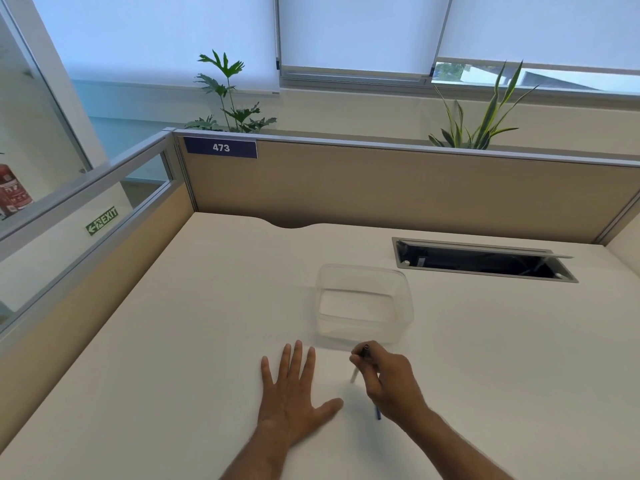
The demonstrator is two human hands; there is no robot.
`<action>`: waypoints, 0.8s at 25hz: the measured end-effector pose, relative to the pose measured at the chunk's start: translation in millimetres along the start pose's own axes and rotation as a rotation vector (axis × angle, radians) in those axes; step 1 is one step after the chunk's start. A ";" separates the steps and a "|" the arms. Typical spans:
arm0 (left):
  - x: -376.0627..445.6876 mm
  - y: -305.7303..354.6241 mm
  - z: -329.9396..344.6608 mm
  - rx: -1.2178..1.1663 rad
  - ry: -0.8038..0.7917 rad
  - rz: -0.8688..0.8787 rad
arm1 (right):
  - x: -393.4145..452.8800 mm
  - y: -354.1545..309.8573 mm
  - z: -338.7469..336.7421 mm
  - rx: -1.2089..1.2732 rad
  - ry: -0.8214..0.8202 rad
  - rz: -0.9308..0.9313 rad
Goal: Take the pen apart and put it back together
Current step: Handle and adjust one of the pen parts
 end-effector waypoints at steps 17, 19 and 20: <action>1.1 0.2 -0.3 0.005 0.018 -0.004 | 9.5 -10.4 -18.4 0.069 0.112 -0.035; 0.8 0.2 -2.0 -0.007 0.012 -0.011 | 10.1 -14.6 -23.4 0.084 0.161 -0.057; 0.6 0.1 -1.9 -0.004 0.008 -0.013 | 9.0 -16.3 -26.0 0.093 0.192 -0.069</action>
Point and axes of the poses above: each hand's wrist, its own x-axis towards the middle knuckle, its own z-axis out of the palm, y = z × x, the point moved 10 cm from there along x, towards the middle knuckle, and after that the axes turned 6 degrees about x, right-handed, at the moved point
